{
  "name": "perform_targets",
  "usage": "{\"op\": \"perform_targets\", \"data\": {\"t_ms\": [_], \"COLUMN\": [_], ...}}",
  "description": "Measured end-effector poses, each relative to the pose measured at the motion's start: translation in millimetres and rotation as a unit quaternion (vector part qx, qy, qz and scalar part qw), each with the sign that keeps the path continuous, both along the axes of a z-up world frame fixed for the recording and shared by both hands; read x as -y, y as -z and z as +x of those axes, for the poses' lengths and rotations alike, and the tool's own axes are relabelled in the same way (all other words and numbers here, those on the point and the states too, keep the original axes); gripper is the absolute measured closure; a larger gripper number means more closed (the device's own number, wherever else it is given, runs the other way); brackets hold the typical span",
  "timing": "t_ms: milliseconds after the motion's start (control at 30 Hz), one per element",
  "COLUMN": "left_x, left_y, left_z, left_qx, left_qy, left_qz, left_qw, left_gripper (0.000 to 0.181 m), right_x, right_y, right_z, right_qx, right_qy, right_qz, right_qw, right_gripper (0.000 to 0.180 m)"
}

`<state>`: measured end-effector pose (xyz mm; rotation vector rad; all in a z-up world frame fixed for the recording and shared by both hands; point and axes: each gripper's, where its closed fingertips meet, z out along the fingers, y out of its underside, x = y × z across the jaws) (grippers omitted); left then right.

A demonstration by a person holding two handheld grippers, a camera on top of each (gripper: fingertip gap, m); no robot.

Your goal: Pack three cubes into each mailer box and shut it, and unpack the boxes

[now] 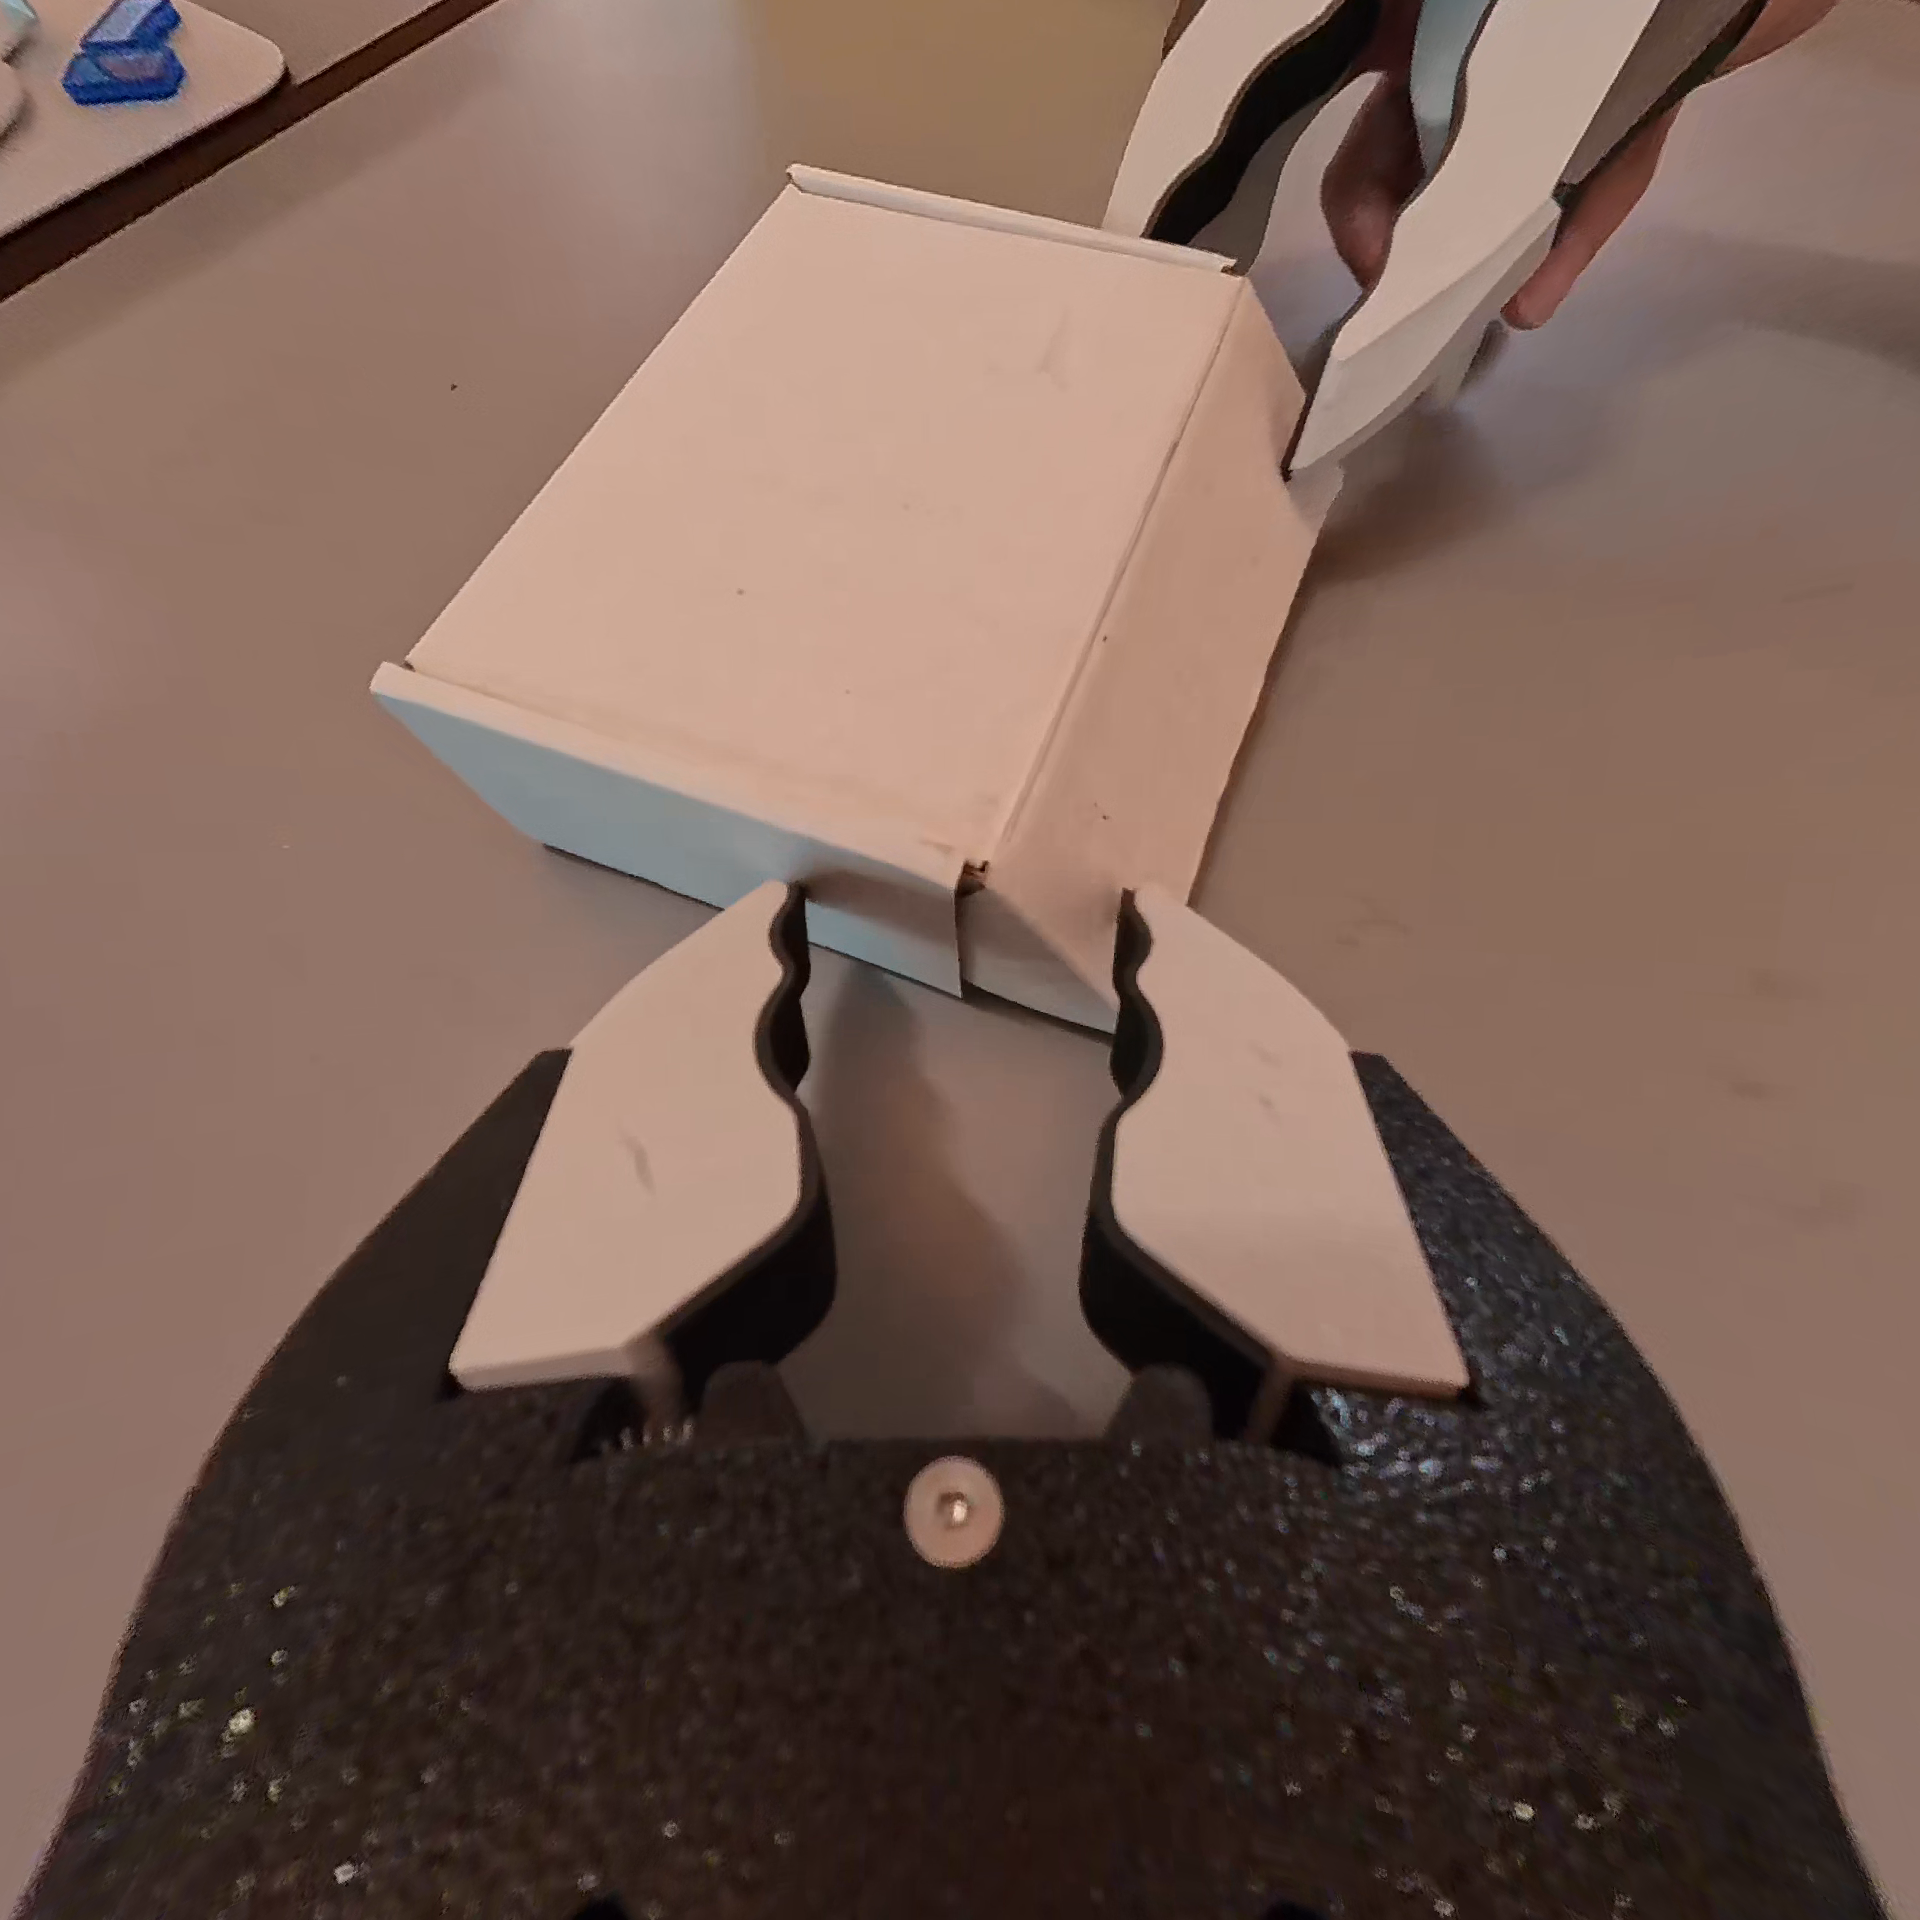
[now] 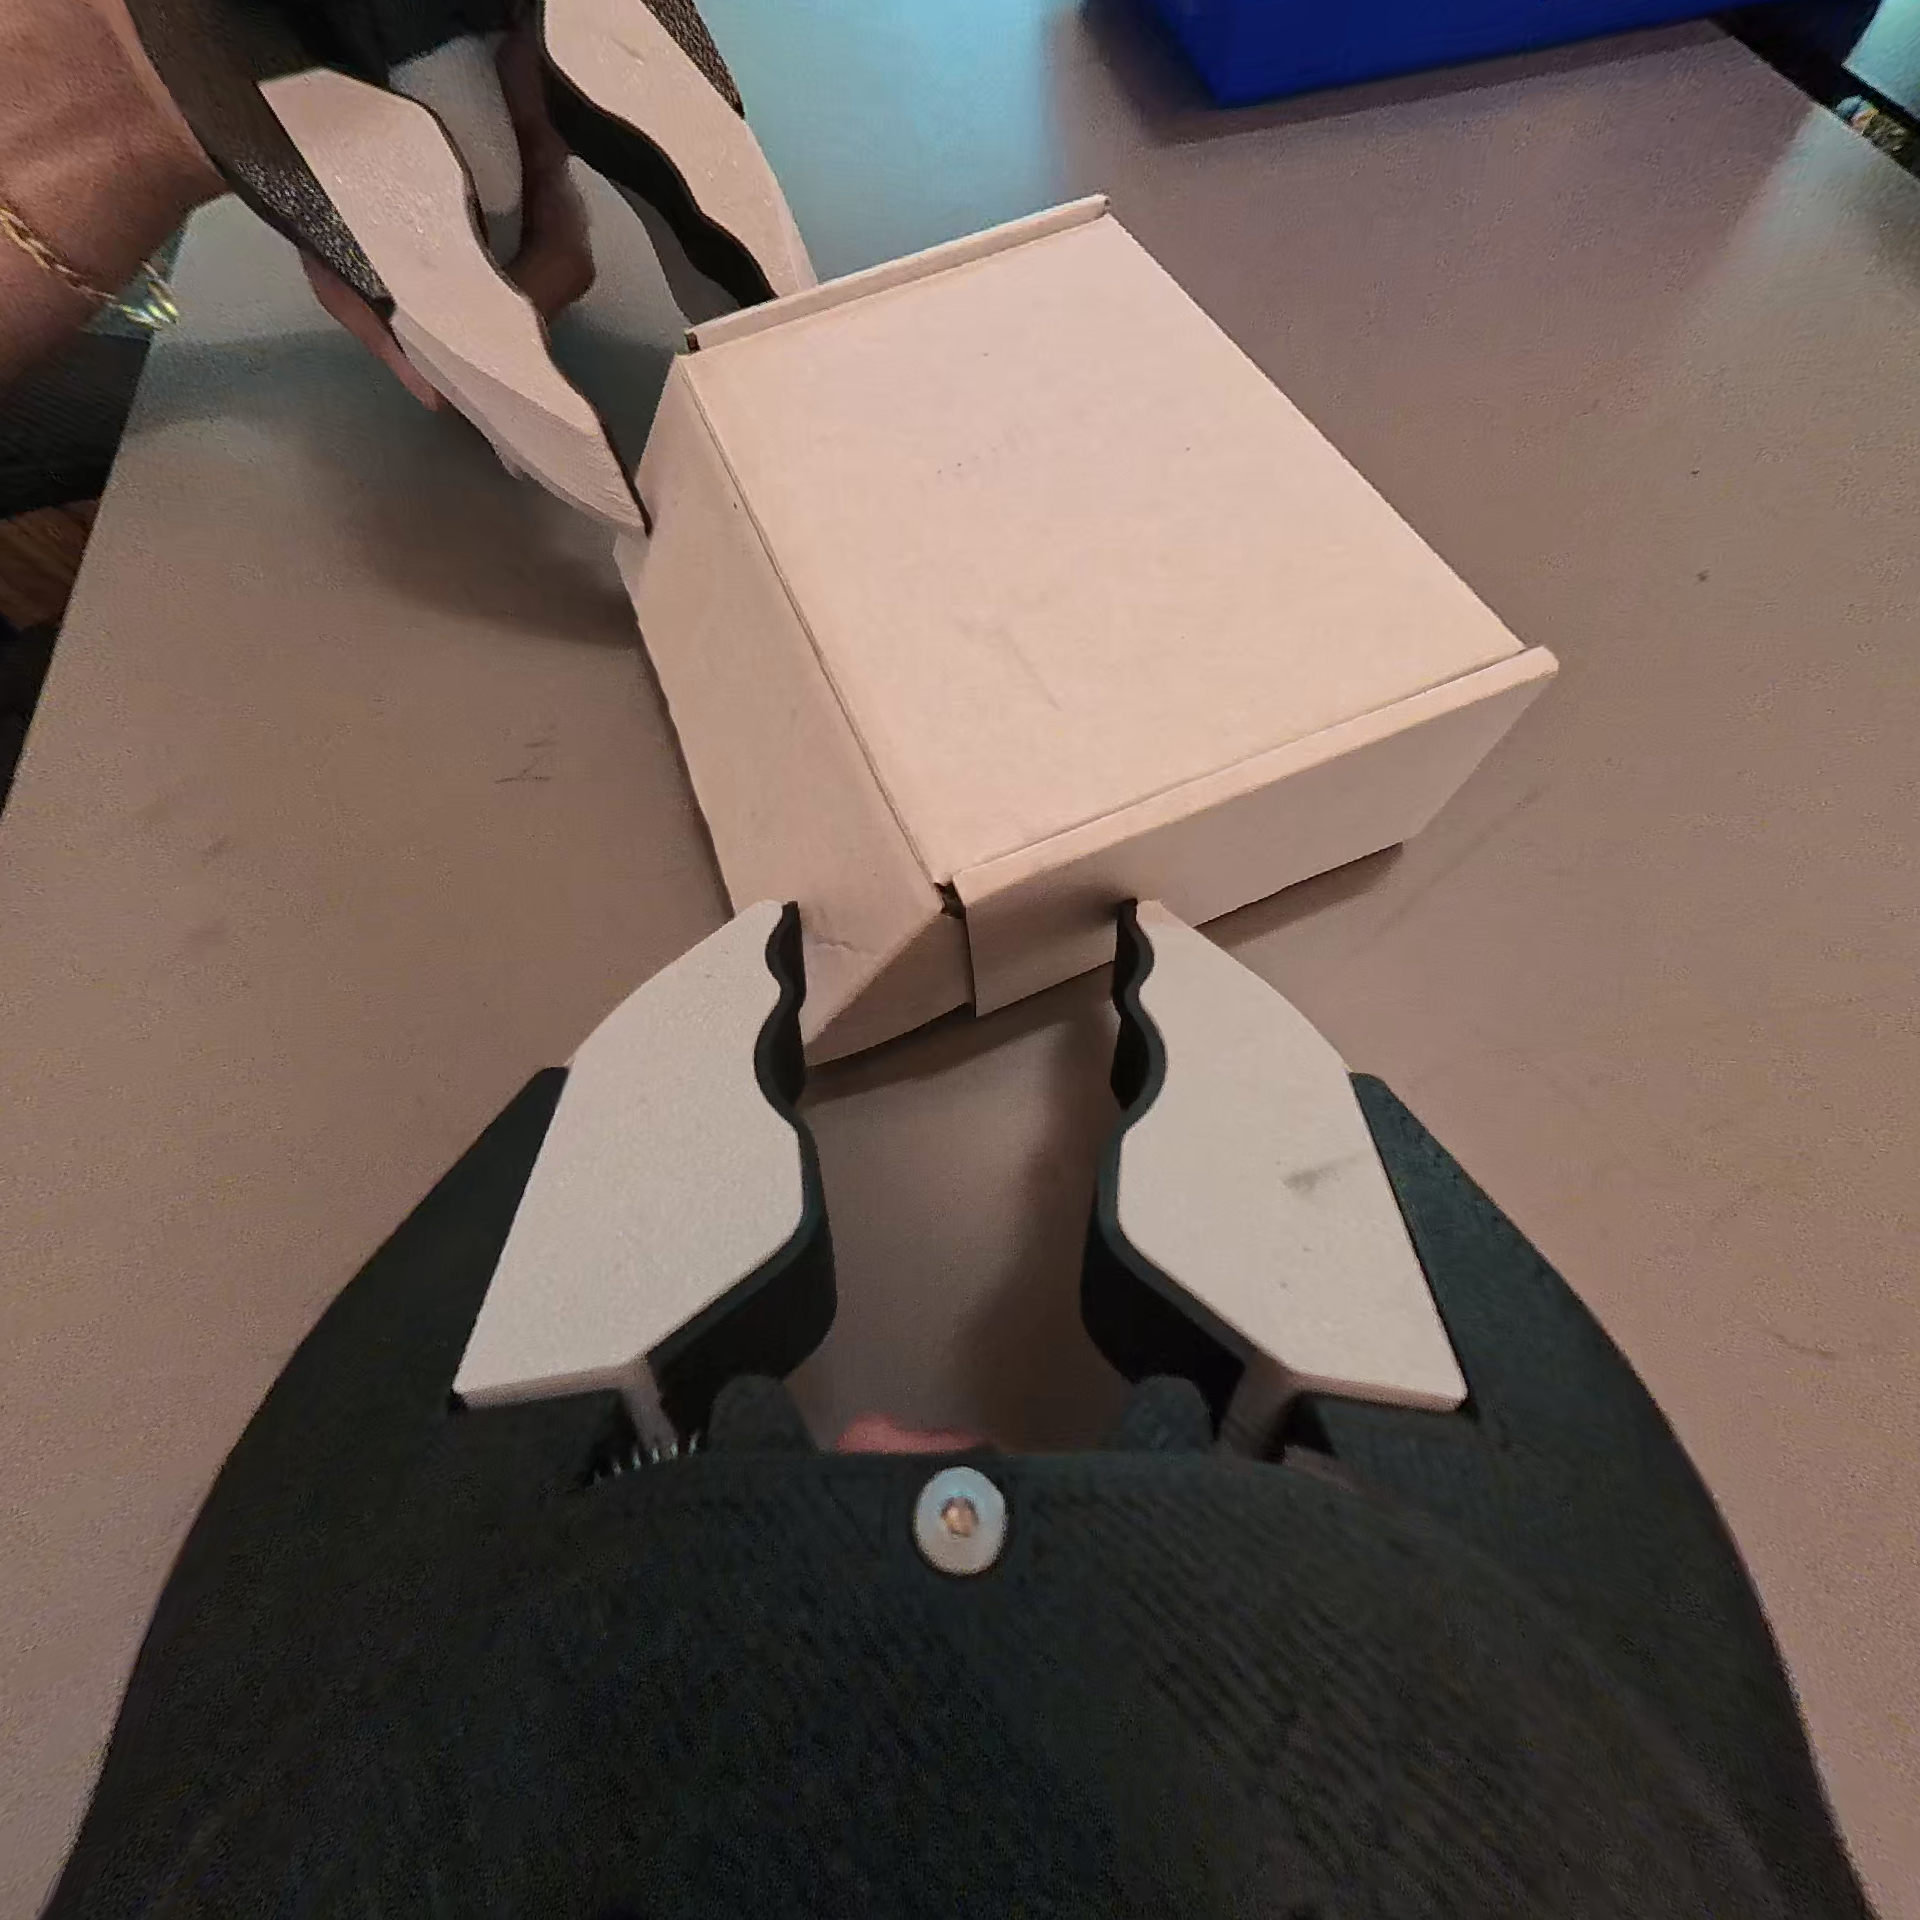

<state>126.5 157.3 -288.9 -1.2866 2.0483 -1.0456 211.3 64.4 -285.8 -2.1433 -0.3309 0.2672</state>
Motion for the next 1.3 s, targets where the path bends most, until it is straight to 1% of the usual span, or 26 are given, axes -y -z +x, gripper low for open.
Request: {"op": "perform_targets", "data": {"t_ms": [167, 267, 333, 433, 500, 633, 933, 1200, 1300], "left_x": [1, 6, 6, 7, 8, 5, -1, -6, -5], "left_y": [0, -1, 6, 21, 24, 23, 24, 22, 23], "left_z": [-2, -6, -11, -15, -14, -12, -9, -5, -6], "left_qx": [-0.001, -0.007, -0.028, -0.062, -0.064, -0.070, -0.066, -0.054, -0.061], "left_qy": [0.007, 0.031, 0.045, 0.057, 0.057, 0.053, 0.057, 0.044, 0.047], "left_qz": [-0.006, -0.019, -0.003, 0.044, 0.060, 0.043, 0.059, 0.081, 0.066], "left_qw": [1.000, 0.999, 0.999, 0.996, 0.994, 0.995, 0.994, 0.994, 0.995], "left_gripper": [0.124, 0.121, 0.122, 0.117, 0.115, 0.119, 0.122, 0.130, 0.128], "right_x": [1, 8, 13, 14, 12, 10, 7, 3, 3], "right_y": [1, 3, 8, 14, 14, 14, 16, 18, 18], "right_z": [0, -2, -4, -7, -7, -5, -4, -1, -1], "right_qx": [0.012, 0.018, 0.028, 0.040, 0.041, 0.043, 0.065, 0.098, 0.091], "right_qy": [0.000, -0.036, -0.059, -0.070, -0.070, -0.074, -0.074, -0.056, -0.055], "right_qz": [0.002, -0.003, -0.017, -0.033, -0.033, -0.032, -0.030, -0.025, -0.027], "right_qw": [1.000, 0.999, 0.998, 0.996, 0.996, 0.996, 0.995, 0.993, 0.994], "right_gripper": [0.121, 0.121, 0.122, 0.121, 0.121, 0.122, 0.124, 0.129, 0.129]}}
